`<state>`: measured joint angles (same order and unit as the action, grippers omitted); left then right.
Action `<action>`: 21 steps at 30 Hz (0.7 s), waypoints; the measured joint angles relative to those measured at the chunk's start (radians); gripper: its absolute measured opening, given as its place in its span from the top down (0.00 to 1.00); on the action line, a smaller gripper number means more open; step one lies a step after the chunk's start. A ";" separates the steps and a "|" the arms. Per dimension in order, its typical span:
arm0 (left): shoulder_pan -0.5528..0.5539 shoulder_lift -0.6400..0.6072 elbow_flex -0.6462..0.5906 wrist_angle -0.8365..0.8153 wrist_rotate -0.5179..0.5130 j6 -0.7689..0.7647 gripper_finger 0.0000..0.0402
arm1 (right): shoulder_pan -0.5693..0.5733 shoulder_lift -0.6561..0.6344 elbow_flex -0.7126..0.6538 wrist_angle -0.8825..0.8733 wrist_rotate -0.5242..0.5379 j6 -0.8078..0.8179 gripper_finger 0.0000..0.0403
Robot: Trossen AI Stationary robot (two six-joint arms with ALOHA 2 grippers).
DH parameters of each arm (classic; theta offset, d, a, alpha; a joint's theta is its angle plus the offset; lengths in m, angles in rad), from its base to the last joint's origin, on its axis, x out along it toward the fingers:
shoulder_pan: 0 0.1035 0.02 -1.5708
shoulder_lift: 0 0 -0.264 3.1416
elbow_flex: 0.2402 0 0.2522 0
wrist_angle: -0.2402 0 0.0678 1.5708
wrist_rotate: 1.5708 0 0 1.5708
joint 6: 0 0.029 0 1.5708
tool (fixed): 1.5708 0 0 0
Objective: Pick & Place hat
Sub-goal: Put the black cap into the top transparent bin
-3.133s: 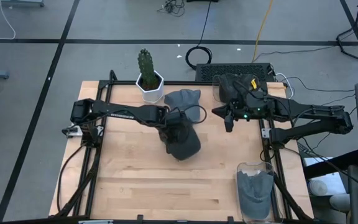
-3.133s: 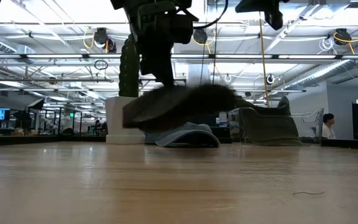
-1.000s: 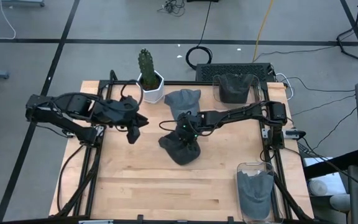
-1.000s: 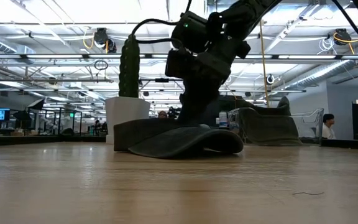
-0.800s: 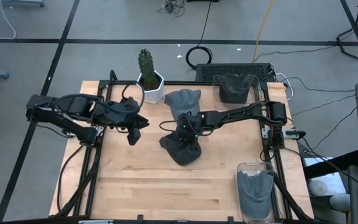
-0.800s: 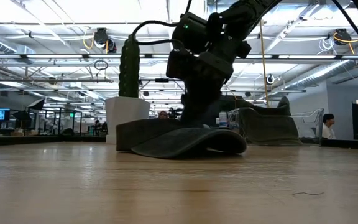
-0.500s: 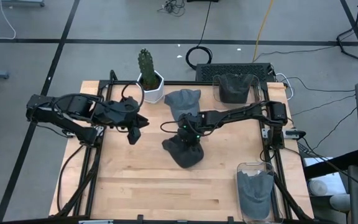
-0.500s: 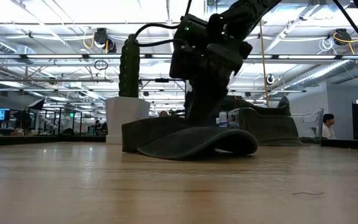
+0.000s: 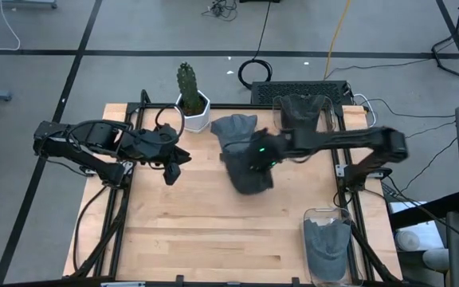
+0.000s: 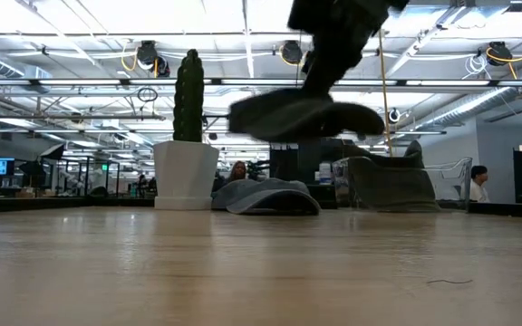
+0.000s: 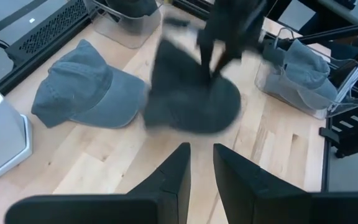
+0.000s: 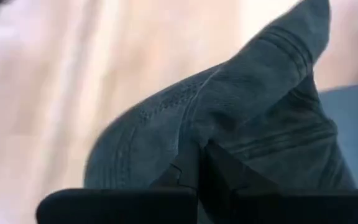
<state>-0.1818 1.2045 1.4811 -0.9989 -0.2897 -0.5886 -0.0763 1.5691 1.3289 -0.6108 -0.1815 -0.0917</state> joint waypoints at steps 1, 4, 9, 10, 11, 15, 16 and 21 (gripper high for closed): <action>0.000 0.000 0.000 0.000 0.000 -0.001 0.81 | 0.000 -0.038 0.001 -0.021 0.069 -0.020 1.00; 0.000 0.000 0.000 0.000 0.000 -0.001 0.81 | -0.010 -0.142 0.001 -0.110 0.297 -0.097 1.00; 0.001 0.000 0.000 0.000 0.000 0.007 0.81 | -0.095 -0.286 -0.007 -0.222 0.553 -0.178 1.00; 0.001 0.000 0.000 0.000 -0.002 0.007 0.81 | -0.121 -0.314 -0.016 -0.231 0.587 -0.196 1.00; 0.001 0.000 0.000 0.000 -0.006 0.007 0.81 | -0.149 -0.339 -0.031 -0.235 0.616 -0.217 1.00; 0.001 0.000 0.000 0.003 -0.033 0.008 0.81 | -0.275 -0.438 -0.122 -0.184 0.680 -0.293 1.00; 0.001 0.000 0.000 0.006 -0.035 0.008 0.81 | -0.306 -0.461 -0.153 -0.155 0.680 -0.309 1.00; 0.003 0.000 0.001 0.007 -0.056 0.005 0.81 | -0.410 -0.545 -0.348 0.076 0.680 -0.377 1.00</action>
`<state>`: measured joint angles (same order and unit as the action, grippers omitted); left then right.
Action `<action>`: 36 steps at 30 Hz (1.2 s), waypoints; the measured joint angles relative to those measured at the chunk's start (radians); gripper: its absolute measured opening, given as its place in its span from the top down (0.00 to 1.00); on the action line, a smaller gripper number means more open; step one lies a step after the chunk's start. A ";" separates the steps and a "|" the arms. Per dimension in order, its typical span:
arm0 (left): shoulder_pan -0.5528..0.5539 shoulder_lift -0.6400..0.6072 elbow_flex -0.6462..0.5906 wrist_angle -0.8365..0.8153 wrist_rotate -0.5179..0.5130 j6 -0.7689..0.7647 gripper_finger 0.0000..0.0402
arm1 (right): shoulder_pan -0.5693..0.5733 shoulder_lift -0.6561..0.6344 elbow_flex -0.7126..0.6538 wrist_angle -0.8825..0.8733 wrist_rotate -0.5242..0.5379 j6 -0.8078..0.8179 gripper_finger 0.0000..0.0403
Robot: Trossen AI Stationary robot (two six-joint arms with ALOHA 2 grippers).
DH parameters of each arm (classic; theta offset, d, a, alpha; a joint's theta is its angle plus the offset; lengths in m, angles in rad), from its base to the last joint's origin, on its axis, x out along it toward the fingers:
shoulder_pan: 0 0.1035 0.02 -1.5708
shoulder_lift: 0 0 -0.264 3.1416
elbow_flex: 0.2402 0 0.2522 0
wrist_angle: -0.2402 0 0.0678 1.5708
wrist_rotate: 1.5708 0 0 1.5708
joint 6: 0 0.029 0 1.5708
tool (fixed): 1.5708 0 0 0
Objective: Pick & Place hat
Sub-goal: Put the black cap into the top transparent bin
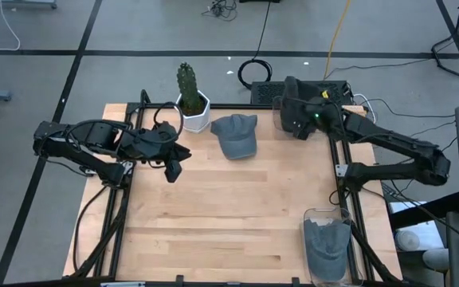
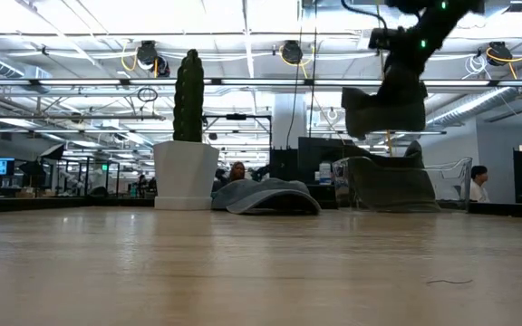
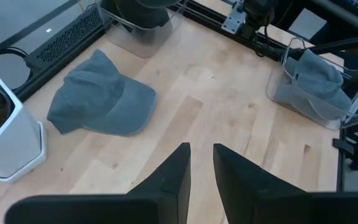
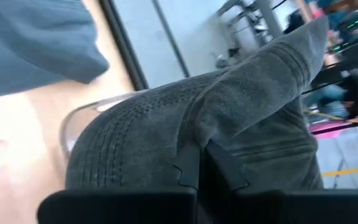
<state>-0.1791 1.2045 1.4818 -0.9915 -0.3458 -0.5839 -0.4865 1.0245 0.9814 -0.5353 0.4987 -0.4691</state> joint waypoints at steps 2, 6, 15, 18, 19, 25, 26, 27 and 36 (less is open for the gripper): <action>0.000 0.000 0.000 0.001 0.000 -0.011 0.81 | -0.015 -0.018 -0.079 0.103 0.012 -0.053 1.00; -0.005 0.000 0.000 0.001 0.005 -0.057 0.81 | -0.018 -0.025 -0.196 0.301 0.109 -0.212 0.99; -0.040 0.000 0.000 0.001 0.005 -0.112 0.81 | -0.055 -0.025 -0.274 0.393 0.075 -0.339 0.99; -0.042 0.000 0.000 0.001 0.004 -0.136 0.81 | -0.064 -0.025 -0.296 0.397 0.074 -0.338 0.99; -0.042 0.000 0.000 0.001 0.004 -0.141 0.81 | -0.067 -0.025 -0.304 0.398 0.073 -0.338 0.98; -0.042 0.000 0.000 0.001 0.004 -0.155 0.81 | -0.070 -0.025 -0.352 0.382 0.073 -0.336 0.93; -0.042 0.000 0.000 0.001 0.003 -0.157 0.81 | -0.070 -0.025 -0.353 0.382 0.074 -0.337 0.92; -0.042 0.000 0.000 0.001 0.003 -0.159 0.81 | -0.070 -0.025 -0.353 0.383 0.073 -0.337 0.90; -0.042 0.000 0.000 0.001 -0.019 -0.161 0.81 | -0.055 -0.030 -0.353 0.377 0.074 -0.336 0.77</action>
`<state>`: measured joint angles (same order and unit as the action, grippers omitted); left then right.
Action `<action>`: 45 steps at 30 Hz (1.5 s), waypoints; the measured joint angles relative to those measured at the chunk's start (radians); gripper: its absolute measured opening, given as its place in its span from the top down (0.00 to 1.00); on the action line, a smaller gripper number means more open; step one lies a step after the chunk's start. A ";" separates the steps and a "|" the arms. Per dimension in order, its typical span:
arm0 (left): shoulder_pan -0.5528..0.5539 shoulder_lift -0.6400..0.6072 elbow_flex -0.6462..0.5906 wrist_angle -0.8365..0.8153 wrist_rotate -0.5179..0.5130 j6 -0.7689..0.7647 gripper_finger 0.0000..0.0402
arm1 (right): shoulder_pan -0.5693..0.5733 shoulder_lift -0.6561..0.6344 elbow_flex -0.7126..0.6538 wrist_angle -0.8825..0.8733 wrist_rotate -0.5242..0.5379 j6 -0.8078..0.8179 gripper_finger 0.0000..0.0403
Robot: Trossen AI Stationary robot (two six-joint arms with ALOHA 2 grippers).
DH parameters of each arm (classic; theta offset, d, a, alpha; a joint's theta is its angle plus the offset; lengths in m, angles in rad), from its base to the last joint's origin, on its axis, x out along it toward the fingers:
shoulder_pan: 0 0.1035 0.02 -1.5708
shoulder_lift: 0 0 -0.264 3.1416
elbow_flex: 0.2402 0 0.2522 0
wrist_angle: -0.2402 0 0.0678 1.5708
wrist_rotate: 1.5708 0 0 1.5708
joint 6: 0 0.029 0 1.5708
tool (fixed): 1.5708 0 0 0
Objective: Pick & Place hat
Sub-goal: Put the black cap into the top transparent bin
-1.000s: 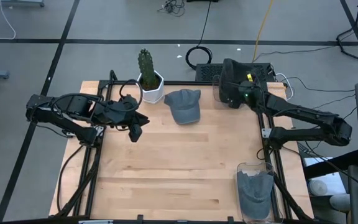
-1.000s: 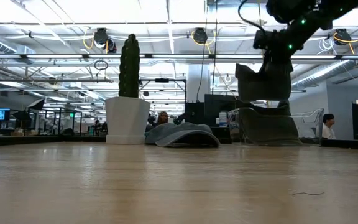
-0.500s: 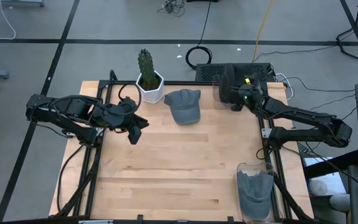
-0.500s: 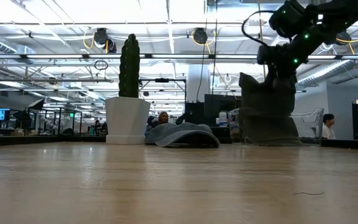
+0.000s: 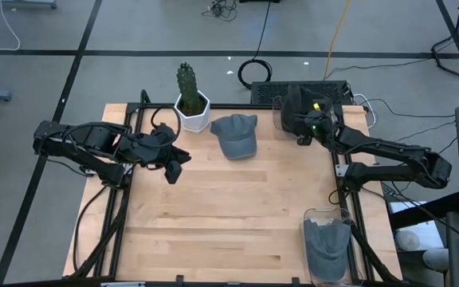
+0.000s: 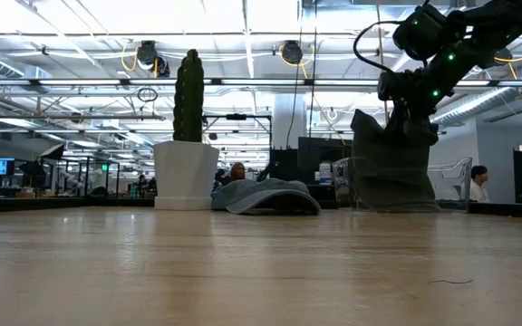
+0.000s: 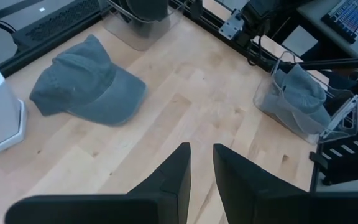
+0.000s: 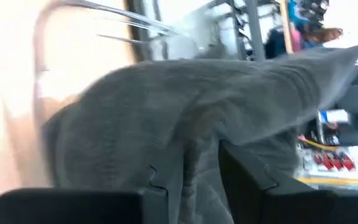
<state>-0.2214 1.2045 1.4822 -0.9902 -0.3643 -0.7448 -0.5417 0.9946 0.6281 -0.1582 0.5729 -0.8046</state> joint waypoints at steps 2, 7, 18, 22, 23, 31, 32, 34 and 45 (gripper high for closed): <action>0.000 0.000 0.000 0.000 -0.005 0.000 0.81 | 0.014 0.000 0.000 -0.034 -0.042 -0.006 0.76; 0.000 0.000 0.000 0.000 -0.012 0.001 0.81 | 0.057 0.000 0.000 -0.155 -0.103 -0.022 0.76; 0.005 0.000 0.000 0.000 -0.031 0.007 0.81 | 0.029 -0.014 0.000 -0.282 -0.100 -0.009 0.81; 0.006 0.000 0.000 0.000 -0.049 0.009 0.81 | 0.012 -0.014 0.000 -0.298 -0.100 0.023 0.82; 0.006 0.000 0.000 0.000 -0.049 0.009 0.81 | 0.012 -0.017 0.000 -0.291 -0.100 0.024 0.82; 0.006 0.000 0.000 0.000 -0.049 0.006 0.81 | 0.023 -0.108 0.000 -0.091 -0.099 0.098 0.79; 0.006 0.000 0.000 0.000 -0.049 0.005 0.81 | 0.022 -0.124 0.000 -0.071 -0.099 0.129 0.79; 0.006 0.000 0.000 0.000 -0.049 0.001 0.81 | 0.022 -0.154 0.000 -0.044 -0.101 0.211 0.78; 0.006 0.000 0.000 0.000 -0.063 0.002 0.81 | 0.004 -0.209 0.074 -0.129 -0.239 0.937 0.78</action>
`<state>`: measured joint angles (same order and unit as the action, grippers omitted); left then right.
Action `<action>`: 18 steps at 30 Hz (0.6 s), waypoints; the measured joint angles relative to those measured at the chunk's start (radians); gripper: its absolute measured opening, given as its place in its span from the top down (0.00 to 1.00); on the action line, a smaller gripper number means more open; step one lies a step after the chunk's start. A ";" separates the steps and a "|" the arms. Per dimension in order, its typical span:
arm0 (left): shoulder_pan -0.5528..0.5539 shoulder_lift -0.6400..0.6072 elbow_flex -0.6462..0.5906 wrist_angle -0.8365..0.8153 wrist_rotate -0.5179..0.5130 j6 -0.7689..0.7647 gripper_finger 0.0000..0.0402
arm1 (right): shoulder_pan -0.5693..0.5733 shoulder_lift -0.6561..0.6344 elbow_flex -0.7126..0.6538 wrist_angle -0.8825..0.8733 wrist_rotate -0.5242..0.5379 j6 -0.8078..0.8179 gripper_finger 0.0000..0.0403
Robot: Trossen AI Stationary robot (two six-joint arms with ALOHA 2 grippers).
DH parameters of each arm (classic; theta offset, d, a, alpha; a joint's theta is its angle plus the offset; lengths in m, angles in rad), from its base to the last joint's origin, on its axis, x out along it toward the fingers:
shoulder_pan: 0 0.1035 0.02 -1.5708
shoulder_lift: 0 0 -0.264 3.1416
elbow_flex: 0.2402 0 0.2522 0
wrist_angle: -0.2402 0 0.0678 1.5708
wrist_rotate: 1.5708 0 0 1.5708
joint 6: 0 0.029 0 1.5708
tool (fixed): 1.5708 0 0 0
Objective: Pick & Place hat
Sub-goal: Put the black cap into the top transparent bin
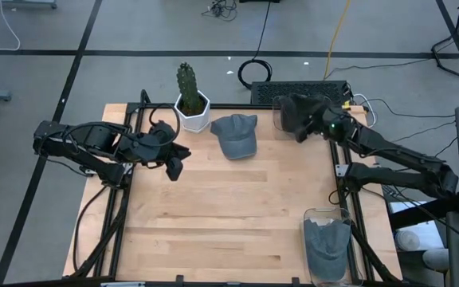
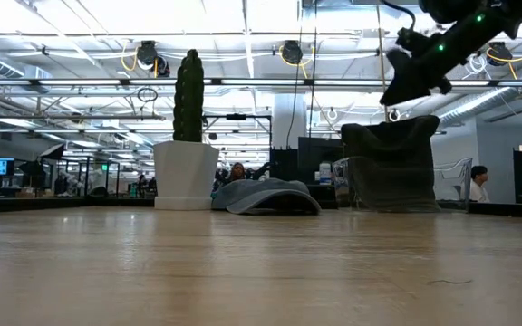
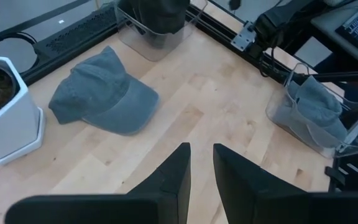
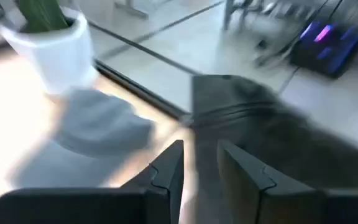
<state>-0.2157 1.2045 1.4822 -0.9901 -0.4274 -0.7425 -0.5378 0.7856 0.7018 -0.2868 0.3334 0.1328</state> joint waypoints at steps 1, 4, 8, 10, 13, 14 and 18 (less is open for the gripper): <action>0.001 0.000 0.000 0.000 -0.006 0.000 0.81 | -0.005 0.003 0.012 -0.008 -0.032 0.070 0.78; 0.010 0.000 0.000 0.000 -0.018 0.005 0.81 | -0.015 0.019 0.037 -0.019 -0.093 0.215 0.78; 0.036 0.000 0.000 0.001 -0.019 0.027 0.81 | -0.063 0.066 0.089 -0.130 -0.177 0.350 0.78; 0.050 0.000 0.000 0.001 -0.019 0.037 0.81 | -0.090 0.100 0.120 -0.154 -0.234 0.364 0.78; 0.074 0.000 0.000 0.001 -0.019 0.059 0.81 | -0.133 0.166 0.174 -0.148 -0.270 0.360 0.78; 0.080 0.000 0.000 0.002 -0.019 0.064 0.81 | -0.147 0.192 0.193 -0.143 -0.273 0.358 0.78; 0.100 0.000 0.000 0.002 -0.019 0.067 0.81 | -0.223 0.321 0.259 -0.137 -0.328 0.352 0.78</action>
<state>-0.1162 1.2045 1.4822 -0.9886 -0.4461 -0.6757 -0.7609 1.1066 0.9610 -0.4240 0.0055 0.4852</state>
